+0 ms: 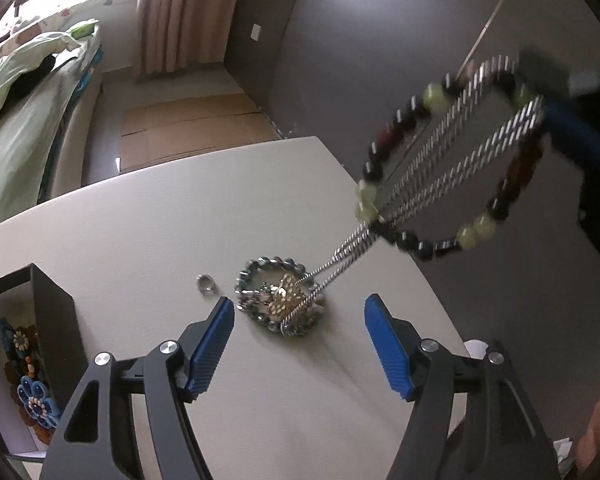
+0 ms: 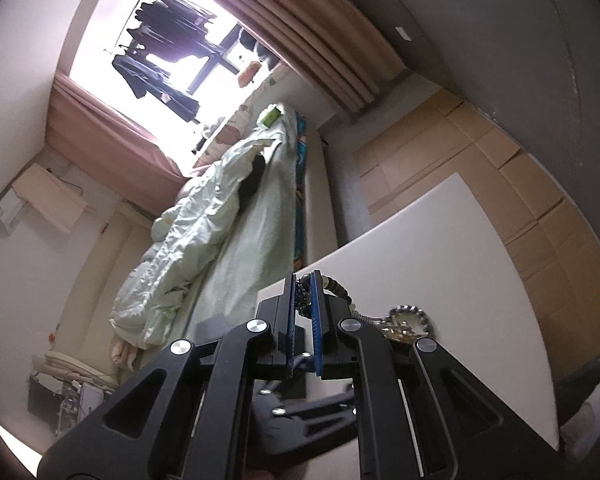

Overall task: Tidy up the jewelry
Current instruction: 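Grasp the silver chain bracelet with the left tool while the right carries the bead bracelet toward the box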

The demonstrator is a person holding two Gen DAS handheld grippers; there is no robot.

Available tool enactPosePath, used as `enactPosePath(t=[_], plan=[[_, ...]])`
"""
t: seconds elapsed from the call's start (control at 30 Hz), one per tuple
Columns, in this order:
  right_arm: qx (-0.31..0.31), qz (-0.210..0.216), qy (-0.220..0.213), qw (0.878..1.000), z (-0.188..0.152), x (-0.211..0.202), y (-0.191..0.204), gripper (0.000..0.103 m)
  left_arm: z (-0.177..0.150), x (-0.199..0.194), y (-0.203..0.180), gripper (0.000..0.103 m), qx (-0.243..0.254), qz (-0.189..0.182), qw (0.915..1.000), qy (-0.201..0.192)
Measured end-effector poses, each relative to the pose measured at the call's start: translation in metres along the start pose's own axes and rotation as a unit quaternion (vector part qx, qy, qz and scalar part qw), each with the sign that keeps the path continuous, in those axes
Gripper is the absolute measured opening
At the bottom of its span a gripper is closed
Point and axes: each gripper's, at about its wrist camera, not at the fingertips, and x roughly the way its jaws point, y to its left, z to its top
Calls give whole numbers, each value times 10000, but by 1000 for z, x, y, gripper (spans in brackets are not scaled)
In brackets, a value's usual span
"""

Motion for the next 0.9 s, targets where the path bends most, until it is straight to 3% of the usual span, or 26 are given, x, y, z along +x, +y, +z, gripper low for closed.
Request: enactPosePath(t=[0.2,0.3,0.33,0.43,0.73,0.9], plan=[[7,274,-144,9995,-2,-15,13,8,-2,-2,-7,61,32,78,9999,-119],[-6,365,-218,9991,-3,-23,22,8,-1,-6,-7,33,-71,-13,9999,-136],[-20,405,-249,9989,-3,-26,25,8,0,-9,-6,18,-108,3,9998,-150],[-48,458,-357,9983,-2,-34,31,8,2,-27,0,2,-196,-42,9992,-340],[61,392,-449,9982,-1,-36,28,8,6,-91,37,0,-730,-442,9927,-850],[145,410,-314,9986,-6,-20,29,8,4,-123,46,0,-890,-418,9893,-1077]])
